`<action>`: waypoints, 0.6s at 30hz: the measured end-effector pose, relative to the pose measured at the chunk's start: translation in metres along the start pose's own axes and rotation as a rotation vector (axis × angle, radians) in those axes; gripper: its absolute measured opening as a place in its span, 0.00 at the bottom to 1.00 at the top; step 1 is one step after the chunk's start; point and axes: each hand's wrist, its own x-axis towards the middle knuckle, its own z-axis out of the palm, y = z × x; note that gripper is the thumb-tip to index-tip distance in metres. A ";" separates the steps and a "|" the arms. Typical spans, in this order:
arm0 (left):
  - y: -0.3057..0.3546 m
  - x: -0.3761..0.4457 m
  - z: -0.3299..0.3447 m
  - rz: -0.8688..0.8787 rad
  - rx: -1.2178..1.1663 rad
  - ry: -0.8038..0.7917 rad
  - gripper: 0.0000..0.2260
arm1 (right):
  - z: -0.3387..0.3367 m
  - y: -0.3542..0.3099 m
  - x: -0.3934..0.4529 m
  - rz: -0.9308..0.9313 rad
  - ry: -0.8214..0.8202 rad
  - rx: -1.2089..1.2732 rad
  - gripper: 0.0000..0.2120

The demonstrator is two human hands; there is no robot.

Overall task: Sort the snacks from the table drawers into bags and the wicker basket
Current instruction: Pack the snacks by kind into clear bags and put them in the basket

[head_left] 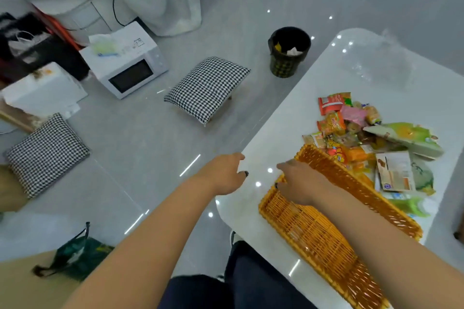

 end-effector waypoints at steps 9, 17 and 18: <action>-0.033 0.057 -0.122 0.097 0.106 -0.065 0.22 | -0.062 -0.066 0.066 0.094 -0.023 0.113 0.29; -0.068 0.123 -0.215 0.263 0.194 -0.122 0.23 | -0.121 -0.121 0.119 0.322 0.154 0.277 0.28; -0.071 0.130 -0.224 0.287 0.251 -0.129 0.21 | -0.126 -0.126 0.124 0.351 0.178 0.308 0.28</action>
